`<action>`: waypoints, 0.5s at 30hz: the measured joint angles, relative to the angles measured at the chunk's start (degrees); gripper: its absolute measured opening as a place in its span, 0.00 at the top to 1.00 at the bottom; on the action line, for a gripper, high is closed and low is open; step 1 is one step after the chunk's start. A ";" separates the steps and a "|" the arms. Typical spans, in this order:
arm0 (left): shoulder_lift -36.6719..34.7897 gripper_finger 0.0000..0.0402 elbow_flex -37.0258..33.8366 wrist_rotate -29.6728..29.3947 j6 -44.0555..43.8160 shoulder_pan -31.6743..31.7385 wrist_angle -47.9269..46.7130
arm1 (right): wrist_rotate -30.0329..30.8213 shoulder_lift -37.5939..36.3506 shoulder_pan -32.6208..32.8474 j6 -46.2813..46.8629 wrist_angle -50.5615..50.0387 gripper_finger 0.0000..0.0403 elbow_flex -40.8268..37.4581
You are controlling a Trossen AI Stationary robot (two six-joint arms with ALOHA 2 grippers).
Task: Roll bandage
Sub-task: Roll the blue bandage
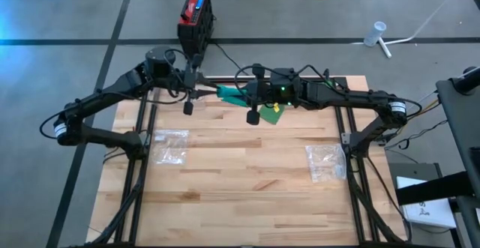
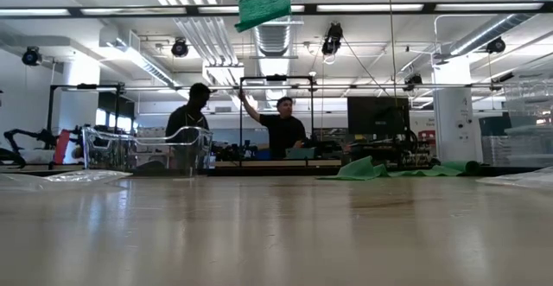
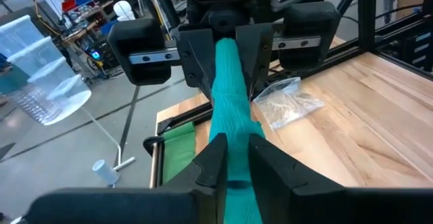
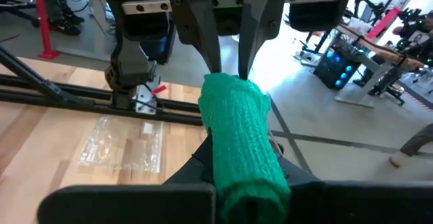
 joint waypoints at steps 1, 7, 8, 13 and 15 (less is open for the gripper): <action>0.29 0.89 0.00 -0.03 0.00 -0.10 0.02 | 0.02 0.00 0.00 -0.03 -0.07 0.95 -0.01; 2.23 0.94 0.04 -2.69 0.09 -0.20 0.92 | 0.02 0.04 0.03 -0.07 -0.65 0.95 -0.01; 2.52 0.95 0.04 -3.09 0.19 -0.20 0.90 | 0.02 0.04 0.05 -0.09 -0.84 0.95 -0.01; 2.40 0.99 0.04 -4.98 1.90 -0.28 0.59 | -0.09 0.09 0.86 -1.80 -1.65 0.95 -0.01; 2.07 1.00 0.04 -7.45 3.00 -0.30 0.57 | 0.00 0.09 1.26 -2.45 -1.86 0.95 -0.01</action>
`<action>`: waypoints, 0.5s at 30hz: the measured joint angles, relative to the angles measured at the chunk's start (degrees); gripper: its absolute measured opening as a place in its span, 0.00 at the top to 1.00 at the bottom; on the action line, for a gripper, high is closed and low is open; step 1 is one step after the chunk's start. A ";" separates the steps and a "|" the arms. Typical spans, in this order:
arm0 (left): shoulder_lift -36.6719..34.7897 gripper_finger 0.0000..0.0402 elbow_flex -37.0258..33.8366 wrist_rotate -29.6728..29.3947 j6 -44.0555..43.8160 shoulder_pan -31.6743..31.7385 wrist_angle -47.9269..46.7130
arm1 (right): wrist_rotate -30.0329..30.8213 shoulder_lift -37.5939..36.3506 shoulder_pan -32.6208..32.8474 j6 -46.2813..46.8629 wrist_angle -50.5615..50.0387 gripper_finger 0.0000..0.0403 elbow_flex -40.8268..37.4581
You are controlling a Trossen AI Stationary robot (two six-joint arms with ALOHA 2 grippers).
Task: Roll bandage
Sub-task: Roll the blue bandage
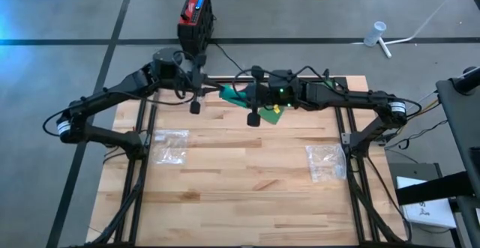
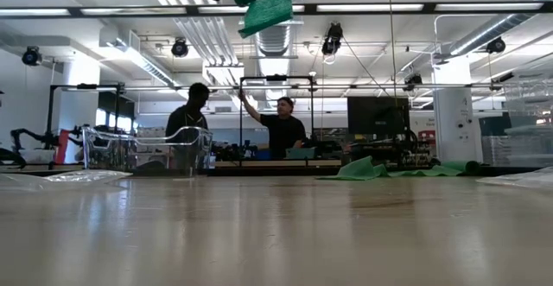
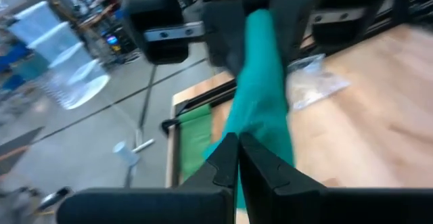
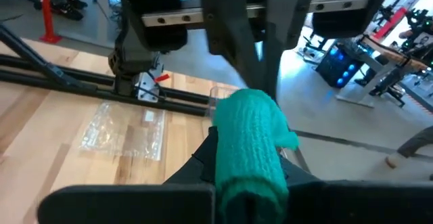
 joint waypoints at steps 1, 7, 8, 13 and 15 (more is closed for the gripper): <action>-0.24 1.00 0.00 -1.36 0.41 0.01 -0.03 | -0.10 0.00 0.22 -0.36 -0.27 0.95 0.00; -1.28 1.00 0.00 -5.81 1.57 0.11 -0.27 | -1.06 -0.07 0.54 -0.53 -0.50 0.95 0.00; -1.57 1.00 0.00 -6.14 1.57 0.07 -0.69 | -0.62 -0.07 0.47 -0.46 -0.56 0.95 0.00; -4.48 1.00 -0.03 -6.48 1.44 0.12 -2.73 | 2.70 -0.17 0.57 0.30 -0.84 0.95 0.01; -6.06 0.99 -0.03 -6.21 0.71 -0.29 -2.45 | 4.65 -0.17 0.49 0.28 -0.81 0.95 0.02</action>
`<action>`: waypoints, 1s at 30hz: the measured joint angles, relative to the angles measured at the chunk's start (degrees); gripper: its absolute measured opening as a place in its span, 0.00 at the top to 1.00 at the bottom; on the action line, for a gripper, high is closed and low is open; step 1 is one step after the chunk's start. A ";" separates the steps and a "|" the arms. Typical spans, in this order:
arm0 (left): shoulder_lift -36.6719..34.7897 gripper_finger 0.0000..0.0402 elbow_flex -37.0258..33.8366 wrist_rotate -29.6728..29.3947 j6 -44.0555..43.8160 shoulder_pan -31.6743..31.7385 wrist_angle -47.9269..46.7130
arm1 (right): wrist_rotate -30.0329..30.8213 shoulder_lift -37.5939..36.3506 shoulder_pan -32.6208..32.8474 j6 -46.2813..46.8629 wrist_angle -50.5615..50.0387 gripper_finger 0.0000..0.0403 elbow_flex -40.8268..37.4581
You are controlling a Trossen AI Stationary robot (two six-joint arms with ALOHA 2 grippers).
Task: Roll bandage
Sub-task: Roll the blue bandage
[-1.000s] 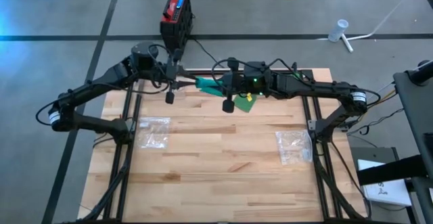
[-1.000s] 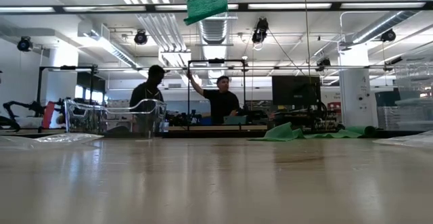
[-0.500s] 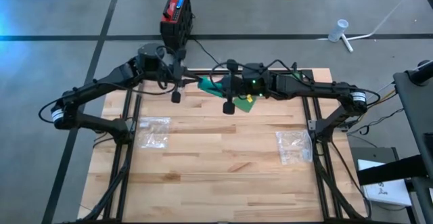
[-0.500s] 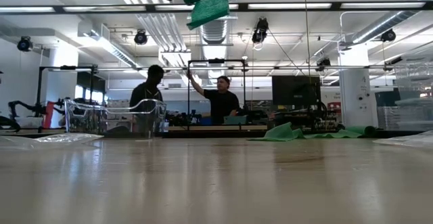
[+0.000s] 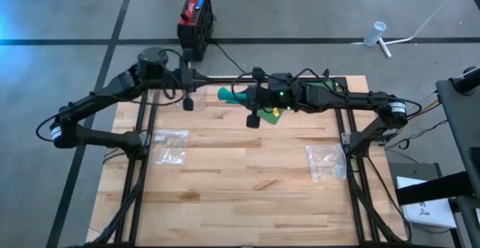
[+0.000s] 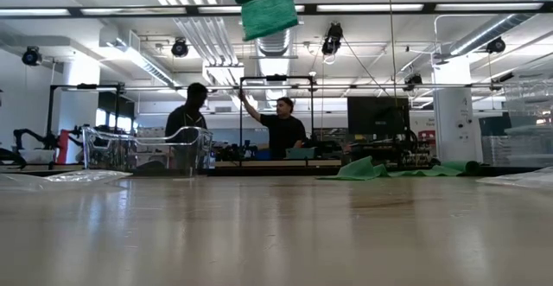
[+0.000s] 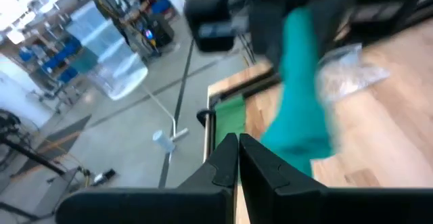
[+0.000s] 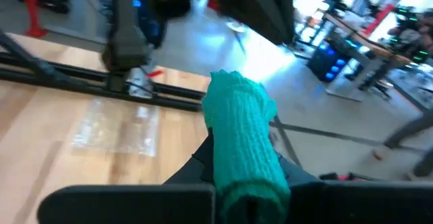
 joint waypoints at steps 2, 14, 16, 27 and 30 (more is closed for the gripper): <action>-0.96 0.96 0.01 1.20 -0.83 -0.57 0.57 | 0.80 0.00 -0.15 0.39 0.37 0.95 -0.02; 2.63 0.54 -0.01 12.70 -6.73 -1.17 4.45 | 0.77 0.22 -0.13 3.61 5.35 0.95 0.00; 3.45 0.46 -0.03 12.61 -6.72 -1.19 4.58 | 0.76 0.22 -0.11 3.50 5.95 0.95 0.00; 5.14 0.51 -0.03 7.57 -5.81 -1.15 5.82 | -0.73 0.26 0.49 2.69 7.40 0.95 0.00; 5.14 0.71 -0.03 7.63 -5.82 -1.15 5.79 | -0.52 0.26 0.53 2.61 7.59 0.95 0.00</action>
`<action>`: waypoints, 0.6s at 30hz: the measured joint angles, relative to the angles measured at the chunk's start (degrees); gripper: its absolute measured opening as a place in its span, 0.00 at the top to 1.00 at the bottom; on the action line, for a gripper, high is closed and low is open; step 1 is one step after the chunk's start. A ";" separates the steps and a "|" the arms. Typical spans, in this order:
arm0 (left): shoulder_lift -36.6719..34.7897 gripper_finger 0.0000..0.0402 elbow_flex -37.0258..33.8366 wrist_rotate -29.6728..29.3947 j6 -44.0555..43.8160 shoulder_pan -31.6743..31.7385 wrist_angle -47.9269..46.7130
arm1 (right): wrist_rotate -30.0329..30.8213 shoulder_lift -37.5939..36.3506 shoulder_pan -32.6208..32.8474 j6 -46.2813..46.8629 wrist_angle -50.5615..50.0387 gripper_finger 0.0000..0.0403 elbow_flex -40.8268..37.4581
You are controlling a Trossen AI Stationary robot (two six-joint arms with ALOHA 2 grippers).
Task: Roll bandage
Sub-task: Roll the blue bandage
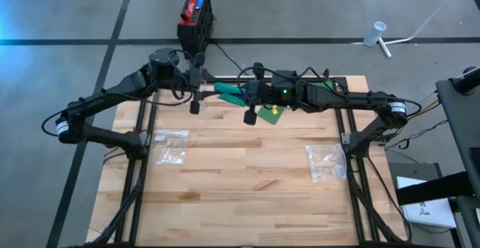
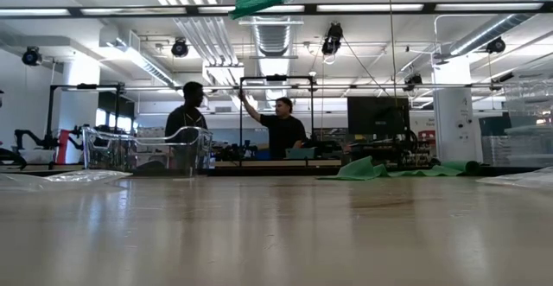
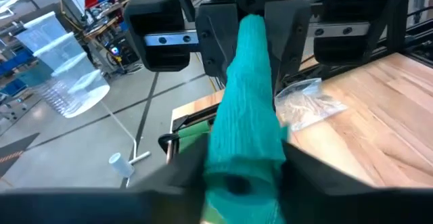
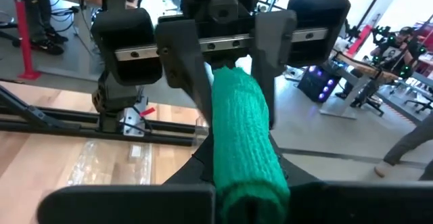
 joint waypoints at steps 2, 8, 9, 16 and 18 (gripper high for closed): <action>-0.02 0.87 0.00 0.08 0.01 0.00 0.02 | 0.02 0.00 0.06 -0.16 -0.03 0.95 0.00; -0.64 0.93 0.00 0.57 0.17 0.29 -0.46 | -0.65 0.00 0.87 -2.54 0.54 0.94 -0.34; -0.90 0.93 0.00 0.72 0.21 0.38 -0.64 | -0.65 0.00 1.00 -2.62 0.93 0.92 -0.48; -3.19 0.97 -0.02 -0.04 0.71 0.70 -1.33 | -1.83 0.00 0.96 4.20 2.38 0.73 -0.94; -3.69 0.97 -0.02 -0.22 1.16 0.72 -1.26 | -2.17 0.00 0.98 6.94 2.94 0.65 -1.27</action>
